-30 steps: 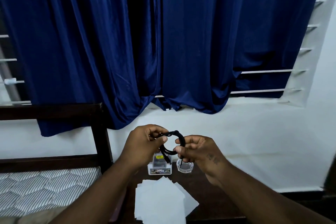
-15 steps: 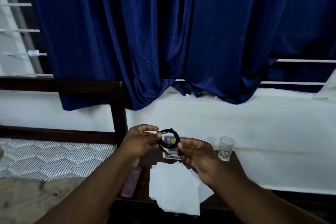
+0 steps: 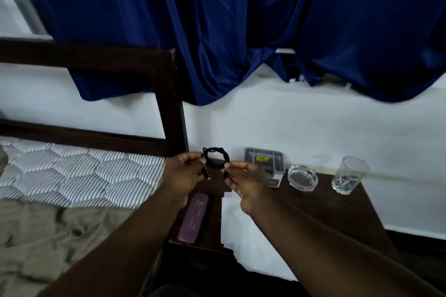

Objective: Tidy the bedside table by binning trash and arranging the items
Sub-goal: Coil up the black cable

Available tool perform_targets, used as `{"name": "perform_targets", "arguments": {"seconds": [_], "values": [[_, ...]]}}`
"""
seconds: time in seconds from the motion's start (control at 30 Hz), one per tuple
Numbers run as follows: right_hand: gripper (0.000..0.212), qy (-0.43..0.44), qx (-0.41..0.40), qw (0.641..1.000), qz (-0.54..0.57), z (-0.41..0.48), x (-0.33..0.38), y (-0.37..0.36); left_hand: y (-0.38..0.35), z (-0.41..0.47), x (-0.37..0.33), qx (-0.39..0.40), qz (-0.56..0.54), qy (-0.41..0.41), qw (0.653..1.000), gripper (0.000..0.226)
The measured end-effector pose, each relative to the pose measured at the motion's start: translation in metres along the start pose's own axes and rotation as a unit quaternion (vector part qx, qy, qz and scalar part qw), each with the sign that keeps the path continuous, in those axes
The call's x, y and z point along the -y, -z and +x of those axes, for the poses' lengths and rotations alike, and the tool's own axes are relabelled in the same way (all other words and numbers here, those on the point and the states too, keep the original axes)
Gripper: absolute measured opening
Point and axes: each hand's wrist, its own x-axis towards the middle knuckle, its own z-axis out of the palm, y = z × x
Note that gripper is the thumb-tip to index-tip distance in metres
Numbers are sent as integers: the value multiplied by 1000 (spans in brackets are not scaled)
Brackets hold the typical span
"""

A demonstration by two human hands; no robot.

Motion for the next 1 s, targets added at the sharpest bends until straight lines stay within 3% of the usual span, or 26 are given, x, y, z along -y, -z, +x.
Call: {"name": "perform_targets", "arguments": {"seconds": [0.07, 0.27, 0.57, 0.83, 1.0], "values": [[13, -9, -7, 1000, -4, 19, -11, -3, -1, 18, 14, -3, 4, 14, 1000, 10], [25, -11, -41, 999, -31, 76, -47, -6, -4, 69, 56, -26, 35, 46, 998, 20], [12, 7, -90, 989, -114, 139, -93, -5, -9, 127, 109, -81, 142, 69, 984, 21], [7, 87, -125, 938, -311, 162, -105, -8, -8, 145, 125, -107, 286, 27, 952, 24], [13, 111, -111, 926, -343, 160, -109, -4, -9, 142, 127, -105, 331, 12, 938, 31]]}}
